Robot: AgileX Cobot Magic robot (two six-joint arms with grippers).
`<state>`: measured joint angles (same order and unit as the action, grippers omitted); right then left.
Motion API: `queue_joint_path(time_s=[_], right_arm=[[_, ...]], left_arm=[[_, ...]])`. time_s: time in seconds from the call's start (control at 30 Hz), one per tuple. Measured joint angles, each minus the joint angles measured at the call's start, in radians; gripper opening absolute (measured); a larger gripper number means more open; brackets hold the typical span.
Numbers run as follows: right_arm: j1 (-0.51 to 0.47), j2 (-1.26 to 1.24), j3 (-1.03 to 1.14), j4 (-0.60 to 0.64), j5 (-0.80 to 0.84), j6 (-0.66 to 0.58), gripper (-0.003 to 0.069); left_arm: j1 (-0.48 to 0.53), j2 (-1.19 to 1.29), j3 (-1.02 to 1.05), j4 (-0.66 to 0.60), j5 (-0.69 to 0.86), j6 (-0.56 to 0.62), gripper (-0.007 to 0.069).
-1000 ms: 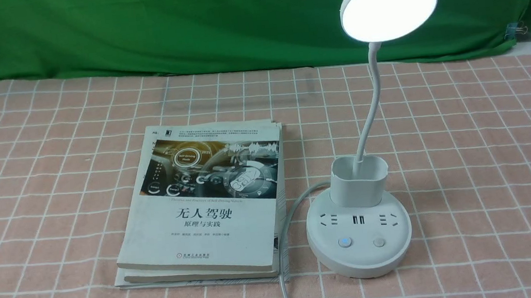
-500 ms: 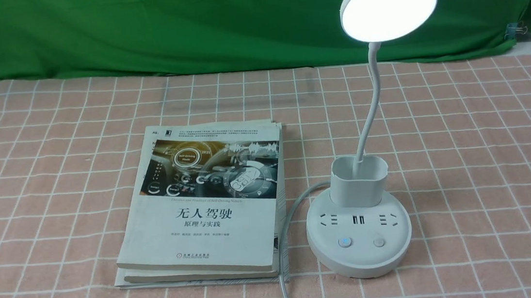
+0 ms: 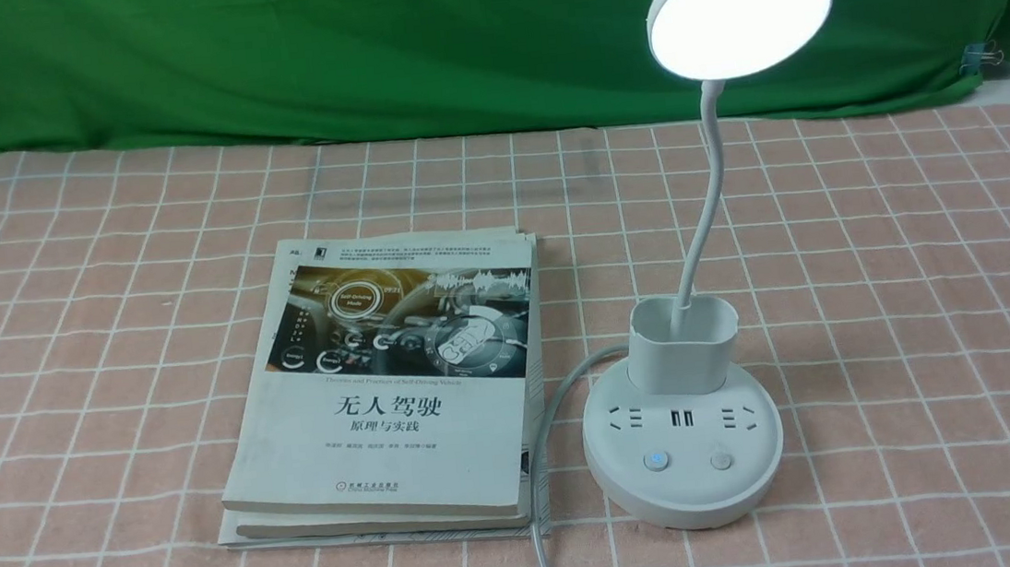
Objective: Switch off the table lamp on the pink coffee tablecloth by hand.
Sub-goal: 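Press the power button on the lamp base to turn the lamp off with the right gripper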
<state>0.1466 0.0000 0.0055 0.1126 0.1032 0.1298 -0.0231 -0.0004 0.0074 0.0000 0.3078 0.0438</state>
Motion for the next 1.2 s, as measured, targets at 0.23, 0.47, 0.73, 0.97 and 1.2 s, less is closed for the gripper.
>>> queue_joint_path(time_s=[0.23,0.47,0.73,0.97,1.2], right_arm=[[0.0,0.0,0.0,0.026,-0.257,0.332,0.0239],[0.01,0.039,-0.052,0.027,-0.134,0.424,0.0152],[0.055,0.481,-0.533,0.022,0.497,0.111,0.0074],[0.058,0.935,-0.781,-0.002,0.723,-0.037,0.0064],[0.258,1.36,-0.926,-0.012,0.681,-0.059,0.0043]], left_arm=[[0.0,0.0,0.0,0.0,0.0,0.0,0.0006],[0.0,0.0,0.0,0.0,0.0,0.0,0.0006],[0.0,0.0,0.0,0.0,0.0,0.0,0.0006],[0.0,0.0,0.0,0.0,0.0,0.0,0.0006],[0.0,0.0,0.0,0.0,0.0,0.0,0.0006]])
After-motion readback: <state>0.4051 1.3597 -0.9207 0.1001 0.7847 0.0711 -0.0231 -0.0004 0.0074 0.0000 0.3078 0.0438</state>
